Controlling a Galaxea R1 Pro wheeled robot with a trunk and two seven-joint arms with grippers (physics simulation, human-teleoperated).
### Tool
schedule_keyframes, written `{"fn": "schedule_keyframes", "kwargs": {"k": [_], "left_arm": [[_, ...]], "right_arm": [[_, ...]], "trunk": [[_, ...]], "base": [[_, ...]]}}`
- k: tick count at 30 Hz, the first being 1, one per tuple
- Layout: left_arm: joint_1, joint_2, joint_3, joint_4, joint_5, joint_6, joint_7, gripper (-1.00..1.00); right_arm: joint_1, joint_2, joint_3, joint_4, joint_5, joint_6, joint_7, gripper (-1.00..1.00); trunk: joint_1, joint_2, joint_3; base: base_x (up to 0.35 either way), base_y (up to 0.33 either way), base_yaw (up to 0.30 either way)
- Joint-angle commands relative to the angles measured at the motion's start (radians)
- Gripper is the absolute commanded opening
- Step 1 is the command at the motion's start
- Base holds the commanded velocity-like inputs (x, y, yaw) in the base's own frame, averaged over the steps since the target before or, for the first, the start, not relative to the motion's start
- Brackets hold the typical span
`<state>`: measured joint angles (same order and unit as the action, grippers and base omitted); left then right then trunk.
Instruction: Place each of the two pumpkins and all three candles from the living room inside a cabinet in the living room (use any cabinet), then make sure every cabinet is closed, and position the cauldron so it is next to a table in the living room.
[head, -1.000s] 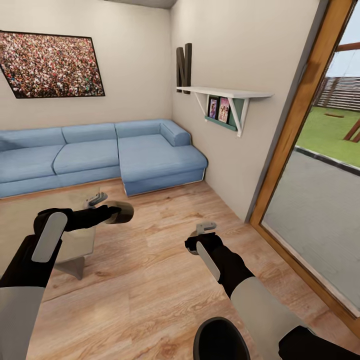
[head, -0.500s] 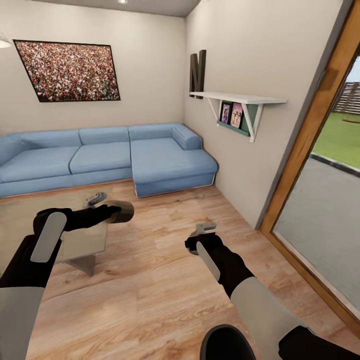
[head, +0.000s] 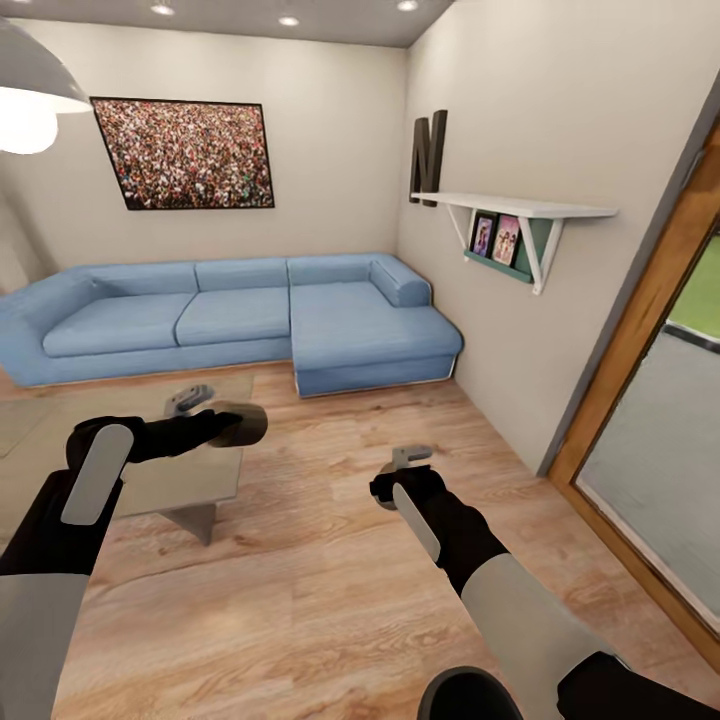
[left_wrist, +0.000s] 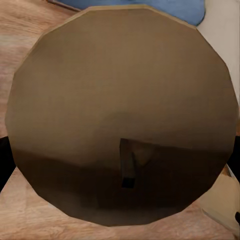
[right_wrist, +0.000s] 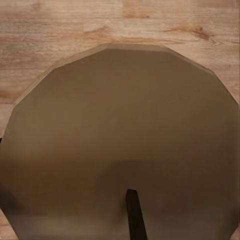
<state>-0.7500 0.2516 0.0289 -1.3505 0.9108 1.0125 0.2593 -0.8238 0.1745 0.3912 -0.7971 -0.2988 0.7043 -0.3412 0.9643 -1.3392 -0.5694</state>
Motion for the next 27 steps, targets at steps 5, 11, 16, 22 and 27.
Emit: {"fn": "schedule_keyframes", "kwargs": {"k": [5,11,16,22,27], "left_arm": [[0.000,-0.001,-0.001,0.001,0.003,-0.001,0.000,-1.00],[0.000,-0.002,-0.001,0.002,0.003,-0.001,-0.001,-1.00],[0.001,-0.003,-0.001,0.003,0.003,-0.002,-0.001,-1.00],[0.001,-0.003,-0.001,0.004,0.003,-0.002,-0.002,-1.00],[0.001,-0.004,0.001,0.033,0.003,-0.002,-0.002,-1.00]], "right_arm": [[0.000,0.000,0.000,0.001,-0.002,0.000,0.001,-1.00],[0.000,0.000,-0.001,0.001,-0.002,0.000,0.002,-1.00],[0.000,0.000,-0.001,0.001,-0.002,0.000,0.002,-1.00],[0.000,0.000,-0.001,0.001,-0.002,0.000,0.003,-1.00],[0.000,0.000,-0.002,0.001,-0.002,0.001,0.004,-1.00]], "trunk": [[0.000,0.000,0.007],[0.000,0.000,0.015],[0.000,0.000,0.021],[0.000,0.000,0.029],[0.000,0.000,0.036]], "base": [[0.000,0.000,0.188],[0.000,0.000,0.188],[0.000,0.000,0.188],[0.000,0.000,0.188],[0.000,0.000,0.188]]}}
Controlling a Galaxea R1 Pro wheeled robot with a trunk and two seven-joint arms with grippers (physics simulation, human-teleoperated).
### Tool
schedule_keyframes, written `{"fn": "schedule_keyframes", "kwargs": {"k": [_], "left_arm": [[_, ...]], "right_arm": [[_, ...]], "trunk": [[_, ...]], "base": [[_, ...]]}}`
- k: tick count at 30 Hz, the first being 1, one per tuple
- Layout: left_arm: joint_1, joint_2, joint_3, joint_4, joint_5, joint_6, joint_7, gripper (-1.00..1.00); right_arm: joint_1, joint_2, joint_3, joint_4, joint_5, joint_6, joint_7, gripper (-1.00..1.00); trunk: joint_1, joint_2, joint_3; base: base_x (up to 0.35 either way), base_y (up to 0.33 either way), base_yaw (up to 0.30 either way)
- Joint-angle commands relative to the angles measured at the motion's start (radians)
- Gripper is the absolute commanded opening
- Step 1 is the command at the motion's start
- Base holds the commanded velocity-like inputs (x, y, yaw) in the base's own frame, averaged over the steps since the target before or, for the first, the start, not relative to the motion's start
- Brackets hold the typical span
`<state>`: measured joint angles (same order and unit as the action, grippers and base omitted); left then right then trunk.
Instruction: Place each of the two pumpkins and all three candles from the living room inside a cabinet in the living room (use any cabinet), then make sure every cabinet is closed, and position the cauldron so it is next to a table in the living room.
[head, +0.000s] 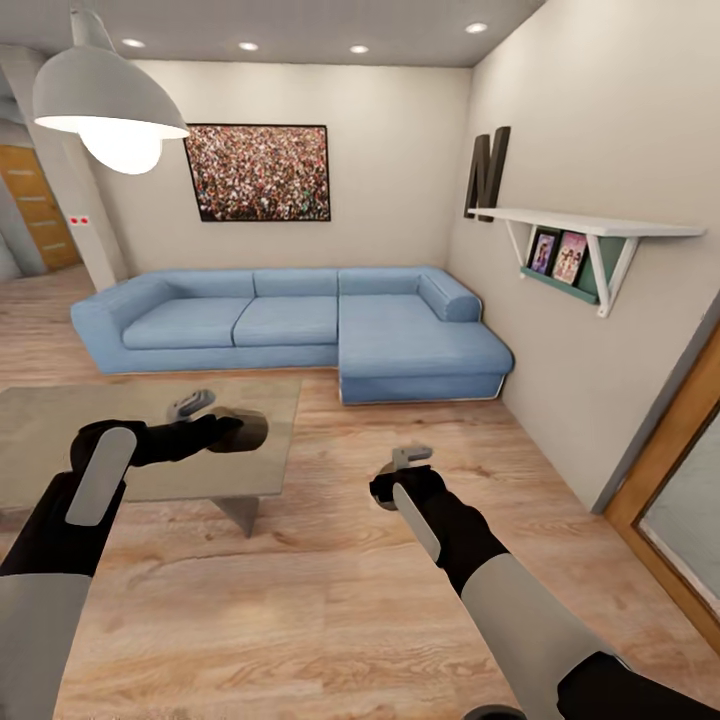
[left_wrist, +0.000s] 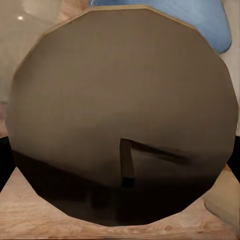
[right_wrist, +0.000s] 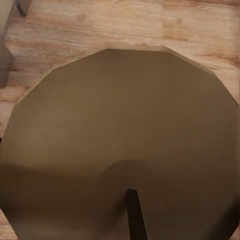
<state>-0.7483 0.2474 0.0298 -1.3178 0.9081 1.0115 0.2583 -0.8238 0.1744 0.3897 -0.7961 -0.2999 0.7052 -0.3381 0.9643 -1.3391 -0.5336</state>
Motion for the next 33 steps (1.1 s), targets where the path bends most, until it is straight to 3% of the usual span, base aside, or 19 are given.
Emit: {"fn": "schedule_keyframes", "kwargs": {"k": [1,20,25,33], "left_arm": [[0.000,0.000,0.003,0.007,0.006,-0.002,-0.001,-1.00],[0.000,-0.002,0.006,0.010,0.010,-0.002,-0.002,-1.00],[0.001,-0.002,0.006,0.011,0.011,-0.002,-0.003,-1.00],[0.001,-0.014,0.006,0.011,0.010,-0.003,-0.003,-1.00]], "right_arm": [[0.000,0.000,0.000,0.000,-0.001,0.000,0.001,-1.00],[0.000,0.000,0.000,0.000,-0.001,-0.001,0.001,-1.00],[0.000,0.000,0.001,0.000,-0.076,0.000,0.000,-1.00],[0.000,0.000,0.001,0.001,-0.094,0.000,-0.003,-1.00]], "trunk": [[0.000,0.000,0.001],[0.000,0.000,0.026],[0.000,0.000,0.028],[0.000,0.000,0.028]], "base": [[0.000,0.000,0.188],[0.000,0.000,0.188],[-0.067,0.000,0.043],[-0.198,0.000,0.017]]}}
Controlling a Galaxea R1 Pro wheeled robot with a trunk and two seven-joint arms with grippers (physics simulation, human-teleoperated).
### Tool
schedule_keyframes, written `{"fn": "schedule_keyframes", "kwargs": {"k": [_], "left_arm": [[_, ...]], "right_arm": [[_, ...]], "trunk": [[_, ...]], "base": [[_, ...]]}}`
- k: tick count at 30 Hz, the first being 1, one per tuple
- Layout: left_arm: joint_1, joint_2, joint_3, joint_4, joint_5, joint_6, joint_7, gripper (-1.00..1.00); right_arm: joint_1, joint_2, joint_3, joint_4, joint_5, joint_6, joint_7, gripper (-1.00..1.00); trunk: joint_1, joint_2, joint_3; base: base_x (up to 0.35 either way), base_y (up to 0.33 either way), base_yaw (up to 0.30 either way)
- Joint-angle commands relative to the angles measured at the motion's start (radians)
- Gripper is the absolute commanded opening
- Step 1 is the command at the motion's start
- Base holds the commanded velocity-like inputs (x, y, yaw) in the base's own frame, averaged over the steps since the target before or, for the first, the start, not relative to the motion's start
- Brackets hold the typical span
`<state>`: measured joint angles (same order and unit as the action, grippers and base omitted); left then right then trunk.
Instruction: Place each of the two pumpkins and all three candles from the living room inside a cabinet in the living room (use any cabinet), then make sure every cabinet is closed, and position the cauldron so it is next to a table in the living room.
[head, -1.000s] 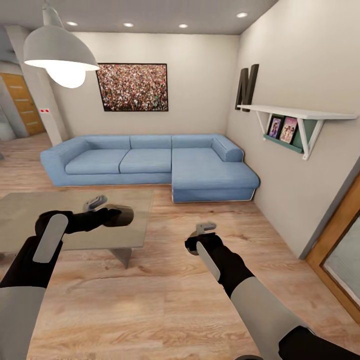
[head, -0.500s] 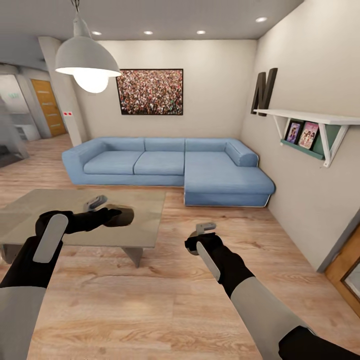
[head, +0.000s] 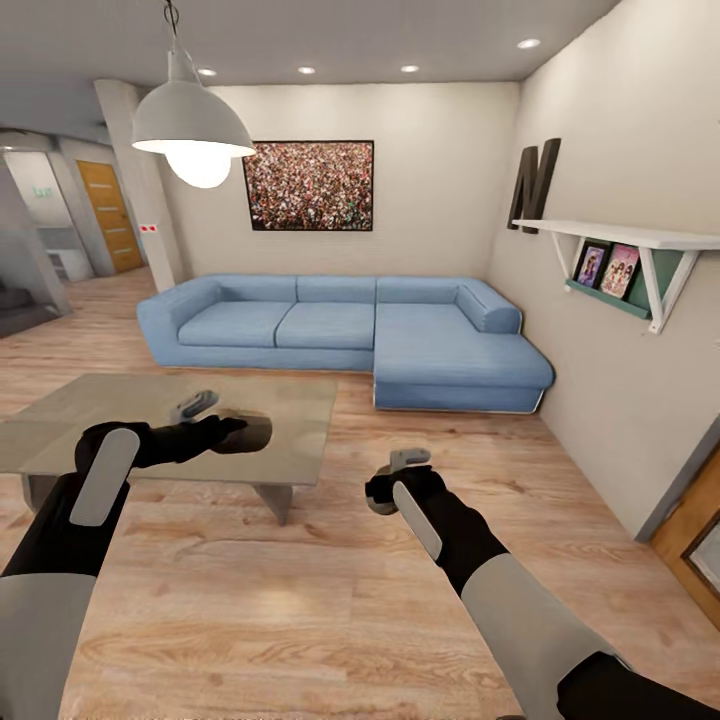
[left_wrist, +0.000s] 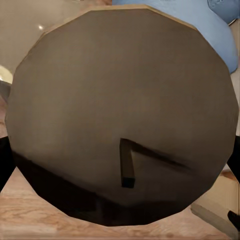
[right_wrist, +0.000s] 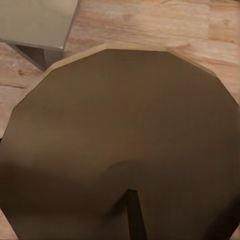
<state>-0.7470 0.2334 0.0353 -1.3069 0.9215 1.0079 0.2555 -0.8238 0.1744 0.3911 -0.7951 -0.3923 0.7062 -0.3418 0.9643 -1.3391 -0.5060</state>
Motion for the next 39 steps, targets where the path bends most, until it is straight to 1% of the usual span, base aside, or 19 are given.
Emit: {"fn": "schedule_keyframes", "kwargs": {"k": [1,39], "left_arm": [[0.000,0.000,0.000,0.000,-0.003,0.000,0.000,-1.00],[0.000,-0.003,-0.002,0.000,-0.003,0.000,-0.001,-1.00]], "right_arm": [[0.000,0.000,0.000,0.000,-0.002,-0.001,-0.001,-1.00],[0.000,0.000,0.000,0.000,-0.003,0.000,-0.001,-1.00]], "trunk": [[0.000,0.000,0.000],[0.000,0.000,0.000]], "base": [[-0.014,0.000,0.231],[-0.001,0.000,0.286]]}}
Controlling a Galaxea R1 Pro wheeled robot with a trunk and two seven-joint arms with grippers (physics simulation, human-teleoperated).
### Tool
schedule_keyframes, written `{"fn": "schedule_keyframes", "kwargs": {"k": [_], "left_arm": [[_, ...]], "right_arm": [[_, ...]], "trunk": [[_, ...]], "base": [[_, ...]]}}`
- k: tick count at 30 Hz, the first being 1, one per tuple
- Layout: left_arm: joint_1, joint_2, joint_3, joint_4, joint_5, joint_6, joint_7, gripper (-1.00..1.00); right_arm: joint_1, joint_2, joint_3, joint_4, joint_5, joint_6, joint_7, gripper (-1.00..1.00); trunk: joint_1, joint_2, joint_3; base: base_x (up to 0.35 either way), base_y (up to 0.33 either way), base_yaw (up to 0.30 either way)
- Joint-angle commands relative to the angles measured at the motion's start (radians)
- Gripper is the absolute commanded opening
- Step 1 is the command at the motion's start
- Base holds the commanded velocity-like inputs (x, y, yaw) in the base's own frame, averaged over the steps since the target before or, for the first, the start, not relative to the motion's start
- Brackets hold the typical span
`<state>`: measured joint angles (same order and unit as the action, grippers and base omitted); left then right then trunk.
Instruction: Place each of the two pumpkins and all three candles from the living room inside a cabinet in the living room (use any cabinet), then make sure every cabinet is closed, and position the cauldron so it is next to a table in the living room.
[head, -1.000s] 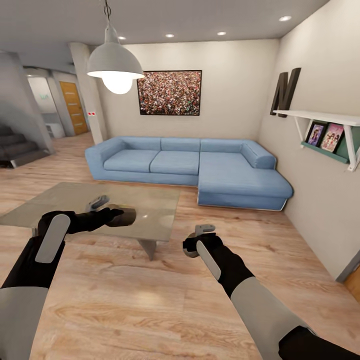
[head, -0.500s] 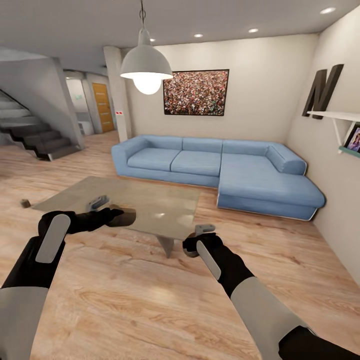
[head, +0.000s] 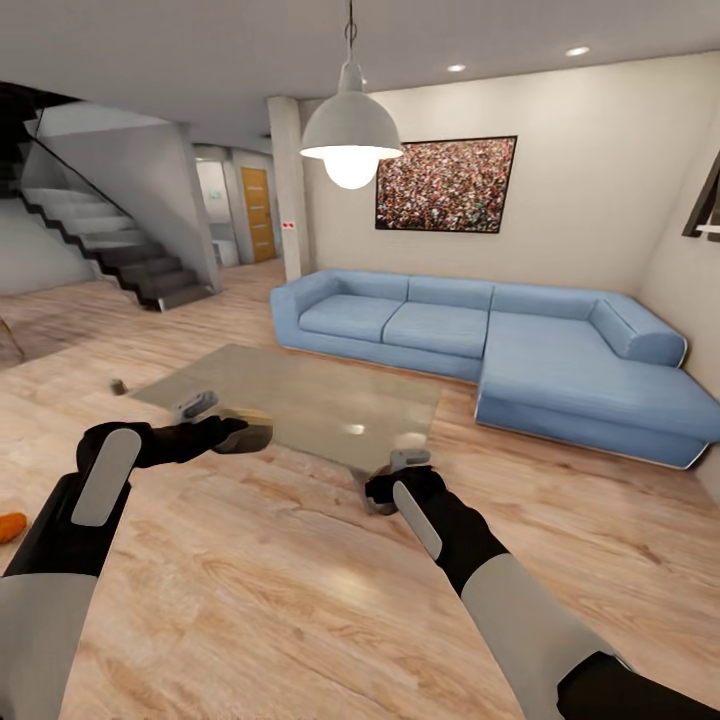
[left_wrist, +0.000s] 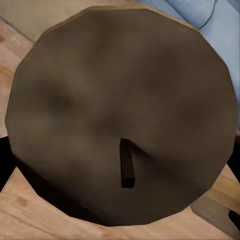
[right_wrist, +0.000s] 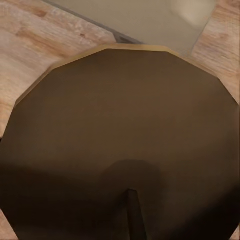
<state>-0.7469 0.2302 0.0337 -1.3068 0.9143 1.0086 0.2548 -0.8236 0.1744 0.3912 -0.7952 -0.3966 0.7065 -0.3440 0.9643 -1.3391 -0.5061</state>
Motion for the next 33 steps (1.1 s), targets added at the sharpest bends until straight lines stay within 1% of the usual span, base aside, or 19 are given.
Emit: {"fn": "schedule_keyframes", "kwargs": {"k": [1,33], "left_arm": [[0.000,0.000,0.000,0.000,0.005,-0.001,0.000,-1.00],[0.000,0.000,0.000,0.001,0.005,-0.001,0.000,-1.00]], "right_arm": [[0.000,0.000,0.000,0.000,0.001,0.000,0.001,-1.00],[0.000,0.000,0.000,0.001,0.001,-0.001,0.002,-1.00]], "trunk": [[0.000,0.000,0.000],[0.000,0.000,0.000]], "base": [[0.000,0.000,0.288],[0.000,0.000,0.288]]}}
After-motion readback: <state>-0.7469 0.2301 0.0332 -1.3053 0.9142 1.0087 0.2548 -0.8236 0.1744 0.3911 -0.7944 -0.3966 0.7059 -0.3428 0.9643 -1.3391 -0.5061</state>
